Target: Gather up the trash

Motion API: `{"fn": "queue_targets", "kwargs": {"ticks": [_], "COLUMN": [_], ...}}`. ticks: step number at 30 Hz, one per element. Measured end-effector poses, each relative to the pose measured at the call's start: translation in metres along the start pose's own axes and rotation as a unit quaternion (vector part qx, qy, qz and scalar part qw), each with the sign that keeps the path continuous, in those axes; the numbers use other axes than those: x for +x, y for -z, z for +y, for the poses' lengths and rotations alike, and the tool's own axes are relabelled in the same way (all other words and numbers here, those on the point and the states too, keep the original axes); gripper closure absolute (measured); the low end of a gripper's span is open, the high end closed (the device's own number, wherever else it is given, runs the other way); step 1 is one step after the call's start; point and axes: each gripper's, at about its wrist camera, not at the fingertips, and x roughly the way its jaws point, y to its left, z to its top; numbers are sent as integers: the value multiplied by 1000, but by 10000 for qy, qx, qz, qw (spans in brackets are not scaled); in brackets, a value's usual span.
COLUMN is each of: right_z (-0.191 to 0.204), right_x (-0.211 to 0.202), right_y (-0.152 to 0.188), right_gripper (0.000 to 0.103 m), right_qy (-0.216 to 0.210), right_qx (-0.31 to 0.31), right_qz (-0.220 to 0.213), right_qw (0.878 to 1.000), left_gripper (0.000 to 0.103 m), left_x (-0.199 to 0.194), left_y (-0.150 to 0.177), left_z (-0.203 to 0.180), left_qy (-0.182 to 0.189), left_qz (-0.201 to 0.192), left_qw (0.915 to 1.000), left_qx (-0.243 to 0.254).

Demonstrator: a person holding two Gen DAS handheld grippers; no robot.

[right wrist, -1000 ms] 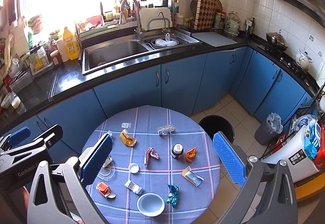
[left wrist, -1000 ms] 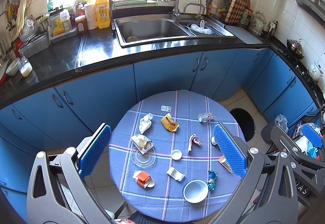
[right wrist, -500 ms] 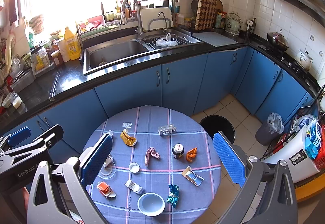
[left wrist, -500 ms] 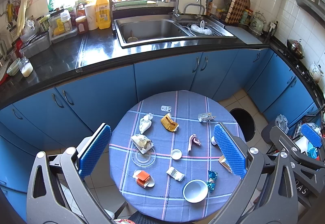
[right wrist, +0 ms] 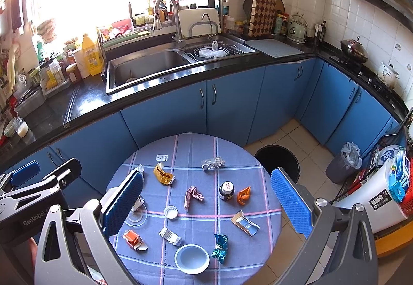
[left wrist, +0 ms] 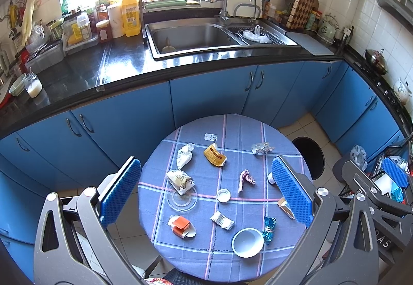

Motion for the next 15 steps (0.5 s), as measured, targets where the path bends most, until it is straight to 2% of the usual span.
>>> {"fn": "queue_targets", "kwargs": {"ticks": [15], "right_z": [-10], "right_x": [21], "right_y": [8], "right_gripper": [6], "right_qy": [-41], "right_qx": [75], "right_qz": [279], "right_qw": [9996], "left_gripper": [3], "left_x": [22], "left_y": [2], "left_z": [-13], "left_qy": [-11], "left_qz": [247], "left_qw": [9997], "left_qx": [14]}}
